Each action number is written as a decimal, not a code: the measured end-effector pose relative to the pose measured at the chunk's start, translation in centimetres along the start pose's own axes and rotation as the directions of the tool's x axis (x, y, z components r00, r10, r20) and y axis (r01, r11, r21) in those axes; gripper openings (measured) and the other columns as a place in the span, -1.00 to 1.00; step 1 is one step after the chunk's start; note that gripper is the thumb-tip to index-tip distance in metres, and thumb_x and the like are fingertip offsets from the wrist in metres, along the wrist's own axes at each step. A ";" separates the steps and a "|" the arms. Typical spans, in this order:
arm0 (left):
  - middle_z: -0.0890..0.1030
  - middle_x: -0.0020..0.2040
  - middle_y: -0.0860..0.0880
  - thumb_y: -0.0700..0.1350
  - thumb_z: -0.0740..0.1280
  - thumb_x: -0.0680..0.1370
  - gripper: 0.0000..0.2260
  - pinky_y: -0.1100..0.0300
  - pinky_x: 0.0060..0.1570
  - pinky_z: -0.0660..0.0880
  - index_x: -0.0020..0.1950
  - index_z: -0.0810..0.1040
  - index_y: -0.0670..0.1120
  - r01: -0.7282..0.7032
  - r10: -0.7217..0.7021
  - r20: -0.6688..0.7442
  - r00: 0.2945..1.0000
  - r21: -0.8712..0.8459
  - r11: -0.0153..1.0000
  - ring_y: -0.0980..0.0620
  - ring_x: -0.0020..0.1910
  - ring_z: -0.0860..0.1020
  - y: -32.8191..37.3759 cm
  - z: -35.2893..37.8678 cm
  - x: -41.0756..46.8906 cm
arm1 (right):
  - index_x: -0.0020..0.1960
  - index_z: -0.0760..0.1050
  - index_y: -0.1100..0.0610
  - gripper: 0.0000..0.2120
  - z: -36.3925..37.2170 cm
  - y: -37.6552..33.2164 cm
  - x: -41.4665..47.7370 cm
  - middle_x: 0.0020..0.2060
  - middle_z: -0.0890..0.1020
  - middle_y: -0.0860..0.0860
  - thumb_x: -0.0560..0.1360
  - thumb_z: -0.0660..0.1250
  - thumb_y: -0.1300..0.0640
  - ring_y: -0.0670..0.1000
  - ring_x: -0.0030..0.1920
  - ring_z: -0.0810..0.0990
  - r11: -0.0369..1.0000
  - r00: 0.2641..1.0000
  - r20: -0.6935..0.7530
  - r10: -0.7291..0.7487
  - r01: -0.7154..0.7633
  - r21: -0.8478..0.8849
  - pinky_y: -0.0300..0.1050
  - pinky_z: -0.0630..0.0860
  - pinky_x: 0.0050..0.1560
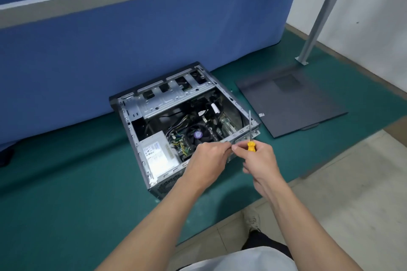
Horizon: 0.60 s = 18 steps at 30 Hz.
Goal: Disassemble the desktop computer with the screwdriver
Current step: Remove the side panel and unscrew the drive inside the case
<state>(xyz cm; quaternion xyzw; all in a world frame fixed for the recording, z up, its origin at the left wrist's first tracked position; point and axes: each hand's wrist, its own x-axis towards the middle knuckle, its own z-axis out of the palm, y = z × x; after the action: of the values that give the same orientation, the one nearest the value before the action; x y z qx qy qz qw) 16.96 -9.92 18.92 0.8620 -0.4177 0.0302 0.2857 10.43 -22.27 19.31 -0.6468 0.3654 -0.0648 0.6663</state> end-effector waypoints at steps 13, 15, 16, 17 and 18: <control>-0.23 0.57 -0.13 0.50 0.03 0.41 -0.22 -0.33 0.36 -0.23 0.54 -0.16 0.26 0.686 -0.747 0.235 0.622 0.295 0.665 -0.33 0.50 -0.24 -7.2 5.8 18.1 | -0.27 0.60 0.04 -0.88 -6.9 -5.9 23.1 -0.35 0.63 -0.07 0.45 0.43 0.10 -0.02 -0.28 0.56 0.905 0.994 0.035 -0.104 0.109 -0.412 -0.21 0.42 -0.39; -0.29 0.55 -0.17 0.59 -0.03 0.29 -0.15 -0.41 0.32 -0.26 0.48 -0.28 0.35 0.704 -0.801 0.267 0.536 0.381 0.599 -0.37 0.47 -0.30 -8.7 5.6 19.4 | -0.25 0.60 0.06 -0.88 -6.3 -5.7 26.5 -0.32 0.64 0.00 0.47 0.40 0.12 0.07 -0.23 0.57 0.853 0.989 0.100 -0.108 0.144 -0.501 -0.14 0.46 -0.32; -0.31 0.54 -0.19 0.62 -0.05 0.23 -0.12 -0.43 0.30 -0.26 0.45 -0.33 0.39 0.705 -0.815 0.284 0.504 0.411 0.579 -0.39 0.46 -0.31 -9.3 5.4 19.9 | -0.23 0.61 0.09 -0.89 -5.7 -5.5 28.1 -0.31 0.64 0.04 0.47 0.39 0.13 0.11 -0.21 0.57 0.821 0.986 0.125 -0.114 0.164 -0.547 -0.10 0.48 -0.27; -0.31 0.53 -0.22 0.64 -0.06 0.17 -0.09 -0.45 0.29 -0.26 0.42 -0.36 0.43 0.705 -0.825 0.302 0.479 0.428 0.566 -0.41 0.46 -0.30 -9.7 5.2 20.3 | -0.21 0.60 0.12 -0.89 -5.0 -5.3 29.6 -0.29 0.64 0.07 0.48 0.38 0.13 0.15 -0.19 0.57 0.787 0.982 0.147 -0.116 0.181 -0.589 -0.06 0.51 -0.23; -0.31 0.53 -0.24 0.64 -0.05 0.13 -0.07 -0.45 0.30 -0.24 0.39 -0.37 0.45 0.706 -0.829 0.320 0.460 0.435 0.559 -0.42 0.45 -0.30 -10.1 5.0 20.7 | -0.19 0.60 0.14 -0.89 -4.3 -5.1 31.0 -0.27 0.64 0.10 0.48 0.36 0.14 0.18 -0.17 0.56 0.758 0.979 0.166 -0.115 0.194 -0.623 -0.02 0.52 -0.21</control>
<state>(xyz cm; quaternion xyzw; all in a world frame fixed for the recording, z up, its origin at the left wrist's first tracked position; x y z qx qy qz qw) 36.89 -22.13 16.05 0.9606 -0.0312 -0.2724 0.0451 32.42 -43.86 11.85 -0.8643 0.2712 0.0458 0.4211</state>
